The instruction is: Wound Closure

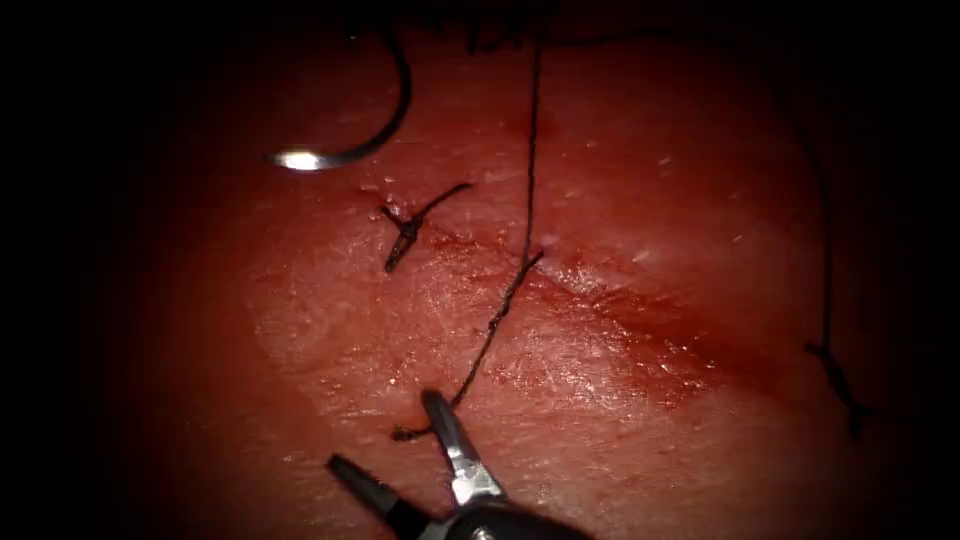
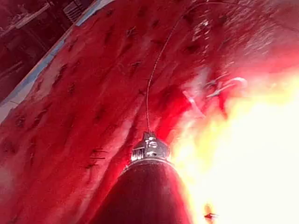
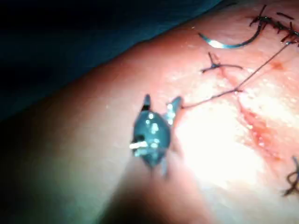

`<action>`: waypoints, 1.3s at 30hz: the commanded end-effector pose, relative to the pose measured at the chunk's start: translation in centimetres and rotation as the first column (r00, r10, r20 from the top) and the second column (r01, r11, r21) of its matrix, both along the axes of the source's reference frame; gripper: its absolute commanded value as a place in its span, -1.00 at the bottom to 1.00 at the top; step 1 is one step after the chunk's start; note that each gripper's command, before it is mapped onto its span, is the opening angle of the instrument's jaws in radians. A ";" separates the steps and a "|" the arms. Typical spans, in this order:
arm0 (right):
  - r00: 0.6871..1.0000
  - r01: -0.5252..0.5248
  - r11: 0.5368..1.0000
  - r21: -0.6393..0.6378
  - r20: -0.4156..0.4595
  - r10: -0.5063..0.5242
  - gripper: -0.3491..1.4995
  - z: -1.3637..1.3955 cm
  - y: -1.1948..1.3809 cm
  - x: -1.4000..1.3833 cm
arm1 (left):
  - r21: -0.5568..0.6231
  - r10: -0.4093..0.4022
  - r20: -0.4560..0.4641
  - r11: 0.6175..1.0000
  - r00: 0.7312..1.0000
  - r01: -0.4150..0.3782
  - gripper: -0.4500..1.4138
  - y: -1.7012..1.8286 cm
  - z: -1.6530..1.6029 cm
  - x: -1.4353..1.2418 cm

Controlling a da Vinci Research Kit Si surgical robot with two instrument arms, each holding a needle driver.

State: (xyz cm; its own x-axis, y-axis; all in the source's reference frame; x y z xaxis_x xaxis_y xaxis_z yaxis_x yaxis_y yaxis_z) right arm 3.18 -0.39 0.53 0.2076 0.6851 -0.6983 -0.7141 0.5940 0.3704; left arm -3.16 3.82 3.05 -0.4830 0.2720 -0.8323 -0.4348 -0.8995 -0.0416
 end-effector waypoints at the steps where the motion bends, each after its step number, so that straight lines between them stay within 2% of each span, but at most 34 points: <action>1: 1.000 0.000 1.000 0.014 -0.012 0.000 0.89 0.01 -0.07 -0.01 | 0.003 0.006 0.010 1.000 1.000 -0.006 -1.00 0.00 -0.05 -0.03; 8: 0.996 0.016 0.998 0.068 -0.086 -0.010 0.95 -0.25 -0.09 -0.17 | 0.060 0.022 0.054 0.998 0.998 -0.025 -1.00 -0.50 -0.57 0.21; 13: 0.985 0.048 0.998 0.049 -0.165 -0.039 0.69 -0.49 0.14 -0.38 | 0.081 0.004 0.089 0.997 0.996 -0.011 -1.00 -0.91 -0.95 0.42; 14: 0.984 0.062 0.997 0.035 -0.169 -0.055 0.62 -0.51 0.20 -0.40 | 0.089 0.002 0.091 0.996 0.996 -0.010 -1.00 -0.96 -1.00 0.44; 17: 0.976 0.102 0.995 0.002 -0.193 -0.100 -0.18 -0.55 0.33 -0.46 | 0.106 -0.018 0.111 0.994 0.994 0.007 -1.00 -1.14 -1.17 0.52; 18: 0.974 0.109 0.994 0.002 -0.202 -0.106 -0.34 -0.55 0.38 -0.47 | 0.117 -0.025 0.117 0.993 0.993 0.011 -1.00 -1.19 -1.21 0.54; 20: 0.971 0.115 0.993 0.000 -0.211 -0.112 -0.49 -0.51 0.45 -0.49 | 0.131 -0.043 0.134 0.991 0.990 0.026 -1.00 -1.33 -1.31 0.59; 23: 0.968 0.130 0.991 -0.010 -0.216 -0.129 -0.62 -0.41 0.58 -0.51 | 0.146 -0.046 0.166 0.989 0.985 0.021 -1.00 -1.53 -1.43 0.64; 27: 0.953 0.184 0.982 -0.035 -0.240 -0.187 -0.69 -0.25 0.78 -0.57 | 0.150 -0.039 0.215 0.989 0.976 0.006 -1.00 -1.79 -1.59 0.74; 33: 0.918 0.273 0.961 -0.038 -0.288 -0.272 -0.71 -0.05 1.03 -0.64 | 0.146 0.000 0.253 0.989 0.968 -0.038 -1.00 -2.18 -1.77 0.88; 35: 0.913 0.285 0.958 -0.041 -0.294 -0.284 -0.94 -0.01 1.08 -0.64 | 0.141 0.012 0.264 0.989 0.965 -0.051 -1.00 -2.29 -1.80 0.93; 36: 0.912 0.285 0.958 -0.045 -0.295 -0.285 -1.00 0.00 1.10 -0.64 | 0.137 0.021 0.270 0.989 0.963 -0.060 -1.00 -2.36 -1.82 0.96; 39: 0.907 0.291 0.955 -0.052 -0.302 -0.293 -1.00 0.06 1.18 -0.62 | 0.132 0.037 0.280 0.988 0.959 -0.077 -1.00 -2.54 -1.83 1.06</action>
State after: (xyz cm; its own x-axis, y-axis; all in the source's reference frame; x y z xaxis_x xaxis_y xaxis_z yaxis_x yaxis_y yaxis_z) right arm 2.51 0.80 0.53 0.1772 0.6219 -0.7628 -0.3618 0.7619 0.5372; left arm -2.02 1.23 1.18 -0.2580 0.3728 -0.8913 -0.3337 -0.9002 -0.2799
